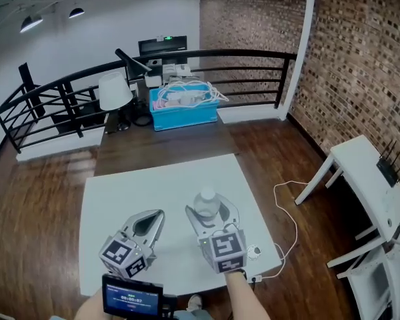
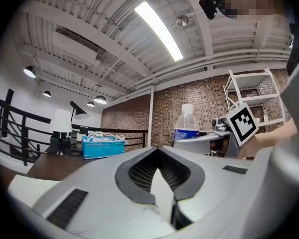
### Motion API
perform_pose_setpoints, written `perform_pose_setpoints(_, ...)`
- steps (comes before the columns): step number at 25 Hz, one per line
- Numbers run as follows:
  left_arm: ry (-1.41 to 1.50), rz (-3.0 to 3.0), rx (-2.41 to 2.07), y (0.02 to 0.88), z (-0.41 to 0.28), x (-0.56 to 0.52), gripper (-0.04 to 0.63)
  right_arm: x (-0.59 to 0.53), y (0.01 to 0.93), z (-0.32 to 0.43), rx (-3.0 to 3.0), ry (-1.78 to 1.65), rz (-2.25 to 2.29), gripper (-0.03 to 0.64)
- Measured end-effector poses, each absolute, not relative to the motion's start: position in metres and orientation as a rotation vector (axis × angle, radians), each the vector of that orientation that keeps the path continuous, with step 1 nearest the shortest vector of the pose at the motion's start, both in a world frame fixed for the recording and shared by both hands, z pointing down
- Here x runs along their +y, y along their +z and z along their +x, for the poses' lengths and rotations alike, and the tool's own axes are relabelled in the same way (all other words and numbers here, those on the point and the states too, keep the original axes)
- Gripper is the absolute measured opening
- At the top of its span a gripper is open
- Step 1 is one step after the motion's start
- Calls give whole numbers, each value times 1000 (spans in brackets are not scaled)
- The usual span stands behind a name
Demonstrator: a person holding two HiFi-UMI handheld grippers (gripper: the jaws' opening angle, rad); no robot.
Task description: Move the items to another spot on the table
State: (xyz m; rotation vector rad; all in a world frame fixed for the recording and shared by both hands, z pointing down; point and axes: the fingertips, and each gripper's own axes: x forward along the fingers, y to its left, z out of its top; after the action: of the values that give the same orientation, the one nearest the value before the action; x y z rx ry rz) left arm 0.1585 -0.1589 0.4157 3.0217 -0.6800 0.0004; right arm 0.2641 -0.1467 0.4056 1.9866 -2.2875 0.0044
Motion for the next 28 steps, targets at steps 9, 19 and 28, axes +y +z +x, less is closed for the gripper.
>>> perform_pose_setpoints(9,16,3038,-525,436,238,-138,6,-116,420,349,-2167,30,2118,288)
perform_pose_setpoints(19,14,3026,-445,452,283,-128,5,-97,444,407,-2051,64,2196,288)
perform_pose_setpoints(28,84,3011,-410,476,308,-133,5,-96,503,445,-1962,142,2237,290)
